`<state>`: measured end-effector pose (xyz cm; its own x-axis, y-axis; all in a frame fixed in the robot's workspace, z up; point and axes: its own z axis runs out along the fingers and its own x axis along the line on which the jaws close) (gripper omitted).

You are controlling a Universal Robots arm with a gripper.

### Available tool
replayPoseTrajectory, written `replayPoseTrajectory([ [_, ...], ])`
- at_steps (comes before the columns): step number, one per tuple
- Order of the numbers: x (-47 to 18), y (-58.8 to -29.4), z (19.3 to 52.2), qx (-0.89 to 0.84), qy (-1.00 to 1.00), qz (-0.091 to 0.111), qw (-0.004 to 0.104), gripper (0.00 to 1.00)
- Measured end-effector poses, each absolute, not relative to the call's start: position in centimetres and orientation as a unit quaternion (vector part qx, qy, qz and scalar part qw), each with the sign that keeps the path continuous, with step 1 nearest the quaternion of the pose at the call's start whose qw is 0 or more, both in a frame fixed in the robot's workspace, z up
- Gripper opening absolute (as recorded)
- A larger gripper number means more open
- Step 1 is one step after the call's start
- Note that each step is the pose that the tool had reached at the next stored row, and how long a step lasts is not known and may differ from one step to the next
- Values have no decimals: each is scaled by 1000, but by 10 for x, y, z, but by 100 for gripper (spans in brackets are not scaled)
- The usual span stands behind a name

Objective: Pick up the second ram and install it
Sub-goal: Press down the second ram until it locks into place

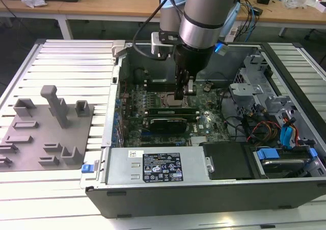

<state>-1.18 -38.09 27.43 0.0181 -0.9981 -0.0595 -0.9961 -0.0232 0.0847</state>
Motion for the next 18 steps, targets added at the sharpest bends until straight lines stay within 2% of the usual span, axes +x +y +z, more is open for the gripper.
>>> replayPoseTrajectory([
  [7, 30, -381, 259, 713, -699, -55, 14, 11],
  [13, 33, -381, 231, 713, -699, -56, 15, 11],
  [18, 33, -381, 234, 713, -699, -55, 14, 11],
])
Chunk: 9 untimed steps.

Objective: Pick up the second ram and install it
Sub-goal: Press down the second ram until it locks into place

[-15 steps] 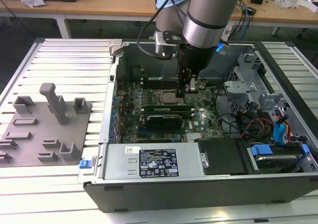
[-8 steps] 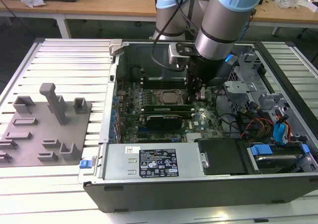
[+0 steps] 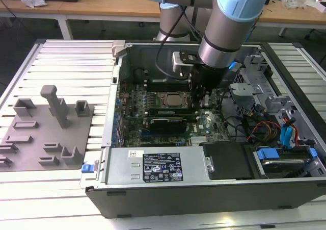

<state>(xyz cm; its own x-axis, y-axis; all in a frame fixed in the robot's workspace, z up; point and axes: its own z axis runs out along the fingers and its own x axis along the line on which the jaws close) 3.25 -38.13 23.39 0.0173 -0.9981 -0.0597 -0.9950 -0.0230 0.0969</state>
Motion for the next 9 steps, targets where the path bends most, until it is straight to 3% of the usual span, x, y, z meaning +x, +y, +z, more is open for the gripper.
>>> replayPoseTrajectory([
  [9, -38, -381, 234, 713, -699, -50, 8, 11],
])
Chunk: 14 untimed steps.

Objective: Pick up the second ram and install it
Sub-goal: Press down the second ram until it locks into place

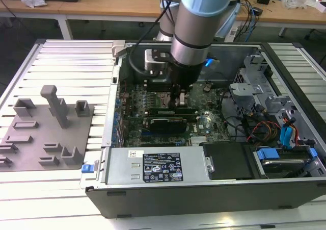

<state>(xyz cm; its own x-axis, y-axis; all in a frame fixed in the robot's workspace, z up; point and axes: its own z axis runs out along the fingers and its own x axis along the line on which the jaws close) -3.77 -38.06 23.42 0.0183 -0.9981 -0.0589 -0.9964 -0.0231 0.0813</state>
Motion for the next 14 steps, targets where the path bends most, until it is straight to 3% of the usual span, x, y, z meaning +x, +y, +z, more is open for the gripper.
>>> replayPoseTrajectory([
  [8, -52, -380, 227, 714, -699, -49, 8, 11],
  [14, -28, -379, 240, 713, -699, -51, 8, 11],
])
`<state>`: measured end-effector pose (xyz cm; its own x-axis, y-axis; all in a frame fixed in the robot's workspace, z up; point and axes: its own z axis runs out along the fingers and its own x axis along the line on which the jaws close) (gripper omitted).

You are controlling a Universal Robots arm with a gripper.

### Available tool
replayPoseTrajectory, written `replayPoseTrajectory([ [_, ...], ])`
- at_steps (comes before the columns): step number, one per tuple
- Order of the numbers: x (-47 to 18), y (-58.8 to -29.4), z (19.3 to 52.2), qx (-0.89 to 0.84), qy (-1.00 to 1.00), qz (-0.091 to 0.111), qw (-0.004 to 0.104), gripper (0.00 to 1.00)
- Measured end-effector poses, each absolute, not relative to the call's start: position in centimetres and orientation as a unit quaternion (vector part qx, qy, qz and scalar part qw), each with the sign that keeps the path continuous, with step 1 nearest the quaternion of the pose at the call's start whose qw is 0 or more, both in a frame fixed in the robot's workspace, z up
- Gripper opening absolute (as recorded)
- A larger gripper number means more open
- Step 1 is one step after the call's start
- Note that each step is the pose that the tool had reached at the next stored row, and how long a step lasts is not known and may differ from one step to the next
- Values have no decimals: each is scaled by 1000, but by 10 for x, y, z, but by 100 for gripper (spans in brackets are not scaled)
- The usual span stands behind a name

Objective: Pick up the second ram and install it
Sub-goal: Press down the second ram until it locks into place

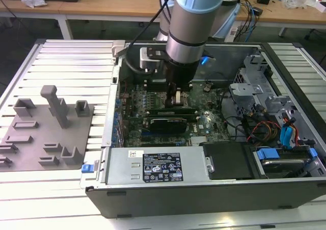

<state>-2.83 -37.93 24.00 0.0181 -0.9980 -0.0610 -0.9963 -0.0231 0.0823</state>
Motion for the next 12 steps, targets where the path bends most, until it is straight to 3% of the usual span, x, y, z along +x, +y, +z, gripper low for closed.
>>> replayPoseTrajectory([
  [12, -20, -378, 259, 713, -699, -51, 8, 11],
])
